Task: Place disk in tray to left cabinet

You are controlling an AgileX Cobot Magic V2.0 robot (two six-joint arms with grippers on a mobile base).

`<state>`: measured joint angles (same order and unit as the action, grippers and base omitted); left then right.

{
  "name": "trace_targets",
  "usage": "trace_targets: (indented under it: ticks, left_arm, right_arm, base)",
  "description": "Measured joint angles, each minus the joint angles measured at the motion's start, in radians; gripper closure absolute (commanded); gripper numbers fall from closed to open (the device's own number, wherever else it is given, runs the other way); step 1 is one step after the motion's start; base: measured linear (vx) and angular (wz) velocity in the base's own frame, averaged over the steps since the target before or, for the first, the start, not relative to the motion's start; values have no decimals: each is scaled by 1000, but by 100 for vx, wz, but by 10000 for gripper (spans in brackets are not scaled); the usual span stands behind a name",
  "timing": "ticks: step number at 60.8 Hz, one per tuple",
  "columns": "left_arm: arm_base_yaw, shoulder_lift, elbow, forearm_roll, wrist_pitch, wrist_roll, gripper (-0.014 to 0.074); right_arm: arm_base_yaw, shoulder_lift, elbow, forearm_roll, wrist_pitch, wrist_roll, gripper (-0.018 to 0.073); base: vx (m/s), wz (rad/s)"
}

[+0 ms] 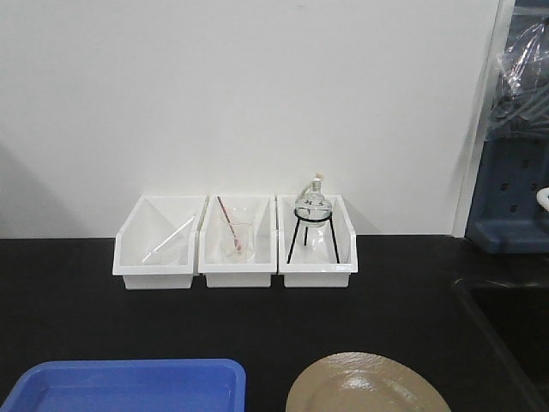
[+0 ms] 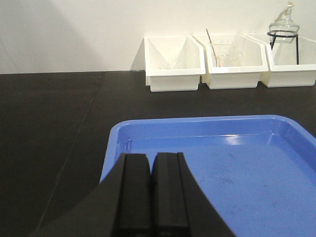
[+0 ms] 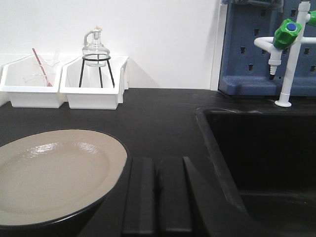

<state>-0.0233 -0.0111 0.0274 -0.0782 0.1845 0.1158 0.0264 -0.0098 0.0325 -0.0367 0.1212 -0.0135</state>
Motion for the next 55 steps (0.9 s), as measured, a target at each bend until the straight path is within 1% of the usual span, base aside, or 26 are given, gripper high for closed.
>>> trace_targets:
  ticks: [55]
  left_arm:
    - [0,0,0,0,0,0,603]
  right_arm:
    - [0,0,0,0,0,0,565]
  base:
    - [0,0]
